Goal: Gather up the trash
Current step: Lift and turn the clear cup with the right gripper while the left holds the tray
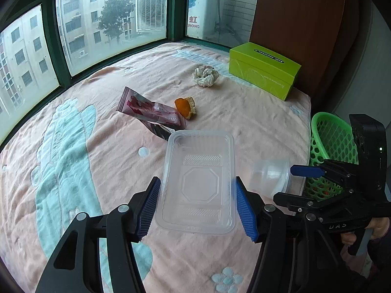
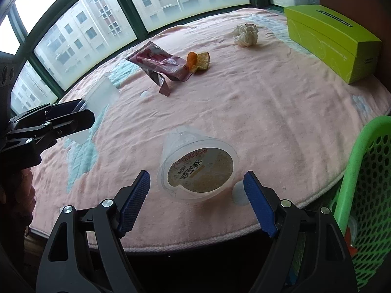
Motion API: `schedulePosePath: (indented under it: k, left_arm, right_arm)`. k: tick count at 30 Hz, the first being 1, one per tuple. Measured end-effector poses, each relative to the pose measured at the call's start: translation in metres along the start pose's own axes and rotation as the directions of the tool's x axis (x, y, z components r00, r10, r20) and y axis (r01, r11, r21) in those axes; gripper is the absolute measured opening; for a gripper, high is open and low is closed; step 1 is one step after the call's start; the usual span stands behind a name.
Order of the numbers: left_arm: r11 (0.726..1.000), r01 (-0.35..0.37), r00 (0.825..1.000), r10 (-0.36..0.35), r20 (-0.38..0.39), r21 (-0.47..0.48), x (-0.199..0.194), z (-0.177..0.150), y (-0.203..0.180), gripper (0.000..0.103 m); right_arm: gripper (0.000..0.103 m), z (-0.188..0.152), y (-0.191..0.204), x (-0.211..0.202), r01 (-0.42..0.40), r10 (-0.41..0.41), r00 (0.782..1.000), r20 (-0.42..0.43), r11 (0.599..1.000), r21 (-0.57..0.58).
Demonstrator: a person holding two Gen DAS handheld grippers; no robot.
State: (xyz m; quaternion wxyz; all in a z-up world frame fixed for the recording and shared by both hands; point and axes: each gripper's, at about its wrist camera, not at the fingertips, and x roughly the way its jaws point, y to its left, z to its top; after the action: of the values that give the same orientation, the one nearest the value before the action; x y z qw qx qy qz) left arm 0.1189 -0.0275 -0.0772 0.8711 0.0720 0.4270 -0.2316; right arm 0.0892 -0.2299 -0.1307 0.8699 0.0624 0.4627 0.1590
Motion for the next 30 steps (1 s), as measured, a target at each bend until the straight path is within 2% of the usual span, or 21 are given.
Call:
schedulePosePath:
  k: [9, 11, 19, 21, 24, 26, 30]
  left_arm:
    - [1.0, -0.002, 1.0, 0.002, -0.014, 0.001, 0.0031, -0.0011, -0.0029, 0.058]
    - [1.0, -0.003, 1.0, 0.003, -0.017, 0.0, 0.0036, -0.0011, -0.0026, 0.058]
    - [1.0, -0.004, 1.0, 0.003, -0.022, -0.004, 0.0049, -0.0025, -0.0021, 0.058]
    - [1.0, -0.003, 1.0, 0.003, -0.023, -0.004, 0.0049, -0.003, -0.0025, 0.058]
    - [1.0, -0.004, 1.0, 0.003, -0.021, -0.003, 0.0039, -0.0036, -0.0025, 0.058]
    - [1.0, -0.005, 1.0, 0.005, -0.019, -0.004, 0.0031, -0.0038, -0.0019, 0.058]
    - [1.0, -0.005, 1.0, 0.005, -0.018, -0.007, 0.0025, -0.0045, -0.0012, 0.058]
  right_arm:
    - [0.078, 0.0045, -0.0102, 0.0076, -0.055, 0.055, 0.998, -0.008, 0.998, 0.017]
    - [0.069, 0.0046, -0.0079, 0.008, -0.049, 0.049, 0.999, -0.012, 0.999, -0.003]
    - [0.056, -0.0017, -0.0042, 0.0025, -0.058, 0.058, 0.998, -0.008, 0.998, -0.035]
    - [0.058, -0.0024, -0.0048, 0.0022, -0.052, 0.051, 0.999, -0.007, 0.998, -0.033]
    - [0.065, -0.0025, -0.0066, 0.0002, -0.057, 0.057, 0.998, -0.002, 0.998, -0.024]
    - [0.076, -0.0016, -0.0072, 0.0004, -0.057, 0.057, 0.998, 0.0, 0.998, -0.031]
    - [0.077, 0.0005, -0.0105, 0.0043, -0.087, 0.087, 0.996, 0.003, 0.996, -0.012]
